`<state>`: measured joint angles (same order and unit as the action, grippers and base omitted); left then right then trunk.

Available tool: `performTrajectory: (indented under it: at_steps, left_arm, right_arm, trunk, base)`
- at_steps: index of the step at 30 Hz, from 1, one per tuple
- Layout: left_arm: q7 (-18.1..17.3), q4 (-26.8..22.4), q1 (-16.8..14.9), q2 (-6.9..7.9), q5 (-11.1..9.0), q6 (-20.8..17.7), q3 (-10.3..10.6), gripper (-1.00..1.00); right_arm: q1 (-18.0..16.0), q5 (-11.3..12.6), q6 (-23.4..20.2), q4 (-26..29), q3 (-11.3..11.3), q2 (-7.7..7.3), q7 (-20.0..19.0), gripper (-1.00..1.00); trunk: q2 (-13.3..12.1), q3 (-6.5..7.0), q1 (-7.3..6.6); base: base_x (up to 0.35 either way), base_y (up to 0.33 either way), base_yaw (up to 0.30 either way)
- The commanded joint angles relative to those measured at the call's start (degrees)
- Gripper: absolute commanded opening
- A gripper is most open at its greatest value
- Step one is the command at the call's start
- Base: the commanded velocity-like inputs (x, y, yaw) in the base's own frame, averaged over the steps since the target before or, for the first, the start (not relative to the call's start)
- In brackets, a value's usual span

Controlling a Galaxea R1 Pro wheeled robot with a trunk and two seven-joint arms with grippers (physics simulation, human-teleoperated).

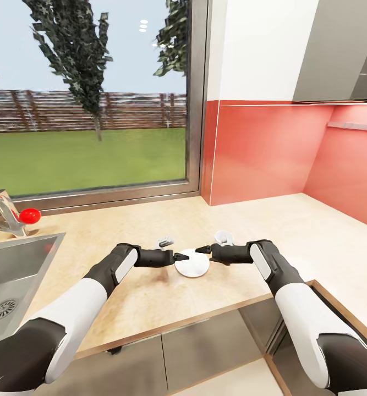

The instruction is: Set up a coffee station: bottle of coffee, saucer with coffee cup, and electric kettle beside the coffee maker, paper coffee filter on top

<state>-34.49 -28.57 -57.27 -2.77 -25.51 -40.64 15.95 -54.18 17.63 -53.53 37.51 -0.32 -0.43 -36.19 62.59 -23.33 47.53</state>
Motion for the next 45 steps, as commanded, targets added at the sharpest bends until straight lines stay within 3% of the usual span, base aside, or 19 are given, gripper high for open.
performTrajectory:
  at_steps: [1,18,22,23,26,36,45]
  left_arm:
    - [0.1,0.0,0.0,0.03,0.1,-0.3,0.2,1.0]
    - [0.0,0.0,0.0,0.21,0.1,-0.4,-0.1,1.0]
    - [-0.3,0.0,0.0,0.22,0.1,-0.4,-2.5,1.0]
    - [-1.8,0.0,0.0,0.26,0.1,-0.4,-3.7,1.0]
    - [-4.5,0.1,0.0,0.3,0.2,-0.3,-4.3,1.0]
    - [-5.7,0.1,0.0,0.33,0.3,-0.3,-4.4,1.0]
    - [-5.7,0.4,0.0,1.26,0.3,-0.2,-4.3,1.0]
  right_arm:
    - [0.0,-0.1,-0.3,0.0,0.0,-0.01,-0.2,1.0]
    - [-0.1,-0.1,-0.3,0.0,-0.1,-0.44,-0.2,1.0]
    - [0.0,-0.1,-0.3,0.0,-0.1,-0.45,-0.2,1.0]
    - [0.0,-0.1,-0.3,0.0,-0.1,-0.45,-0.2,1.0]
    - [0.0,-0.1,-0.3,0.0,-0.1,-0.45,-0.2,1.0]
    - [-0.1,-0.1,-0.3,0.0,-0.1,-0.4,-0.2,1.0]
    - [-0.1,-0.1,-0.3,-4.2,0.0,-0.37,-0.2,1.0]
  trunk:
    - [0.0,-0.07,0.0]
    - [0.0,-0.07,0.0]
    - [0.0,-0.07,0.0]
    - [0.0,-0.07,0.0]
    - [0.0,-0.07,0.0]
    - [0.0,-0.07,0.0]
    - [0.0,-0.07,0.0]
  base:
    - [0.0,0.0,0.0]
    - [0.0,0.0,0.0]
    - [0.0,0.0,0.0]
    - [0.0,0.0,0.0]
    - [0.0,0.0,0.0]
    - [0.0,0.0,0.0]
    - [0.0,0.0,0.0]
